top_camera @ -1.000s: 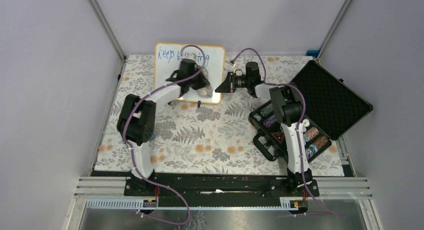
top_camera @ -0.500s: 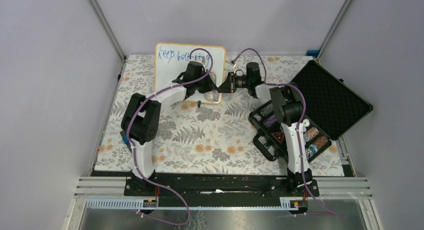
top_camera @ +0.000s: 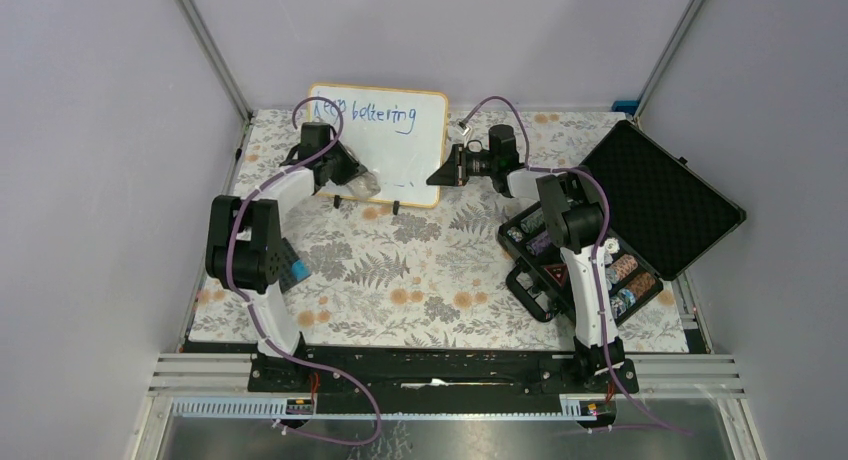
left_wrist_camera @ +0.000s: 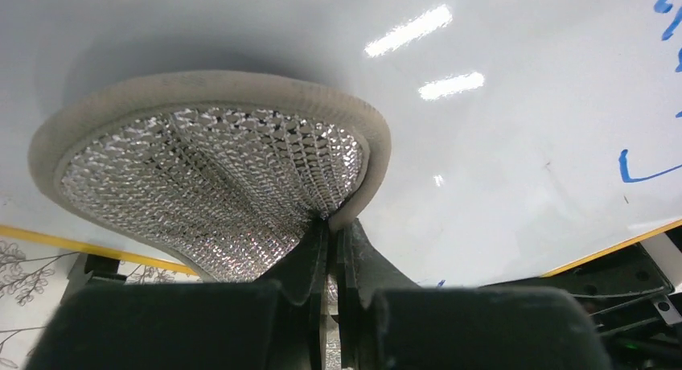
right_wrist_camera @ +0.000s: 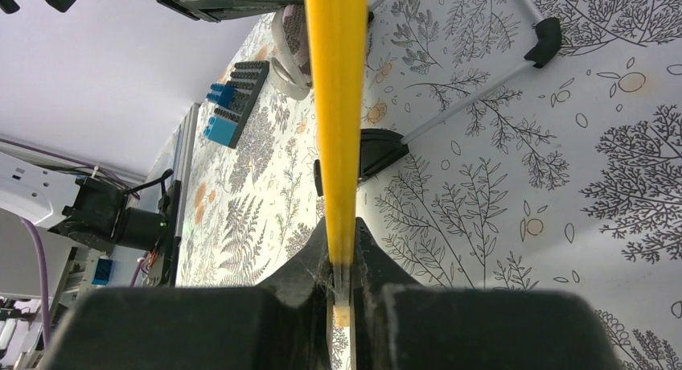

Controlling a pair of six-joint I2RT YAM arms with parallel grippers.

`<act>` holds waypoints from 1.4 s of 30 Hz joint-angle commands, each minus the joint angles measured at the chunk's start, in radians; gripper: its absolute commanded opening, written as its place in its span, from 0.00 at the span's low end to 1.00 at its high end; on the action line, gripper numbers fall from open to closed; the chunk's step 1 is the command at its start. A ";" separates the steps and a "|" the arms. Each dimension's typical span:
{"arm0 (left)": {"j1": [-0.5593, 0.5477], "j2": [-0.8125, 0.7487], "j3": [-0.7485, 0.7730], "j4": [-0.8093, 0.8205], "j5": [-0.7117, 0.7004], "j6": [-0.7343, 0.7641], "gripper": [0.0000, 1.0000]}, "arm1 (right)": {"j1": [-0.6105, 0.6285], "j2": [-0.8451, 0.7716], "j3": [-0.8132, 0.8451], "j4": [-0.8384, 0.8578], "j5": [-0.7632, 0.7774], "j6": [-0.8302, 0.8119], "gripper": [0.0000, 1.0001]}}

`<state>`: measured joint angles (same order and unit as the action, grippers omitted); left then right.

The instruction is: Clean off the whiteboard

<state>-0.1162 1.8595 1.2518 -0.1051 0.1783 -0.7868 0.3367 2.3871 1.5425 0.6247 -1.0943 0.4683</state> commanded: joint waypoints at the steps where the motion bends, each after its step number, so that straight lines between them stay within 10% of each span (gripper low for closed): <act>1: -0.001 0.018 -0.021 0.038 -0.201 0.036 0.00 | 0.024 -0.051 0.001 -0.023 -0.061 0.041 0.00; 20: -0.487 0.243 0.174 -0.005 -0.126 0.208 0.00 | 0.024 -0.056 -0.012 0.021 -0.070 0.069 0.00; 42: 0.095 0.099 0.114 0.033 0.011 0.067 0.00 | 0.024 -0.054 -0.011 0.020 -0.079 0.068 0.00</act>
<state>-0.2138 1.9636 1.3914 -0.1886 0.3252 -0.6964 0.3332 2.3871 1.5276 0.6666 -1.0641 0.4793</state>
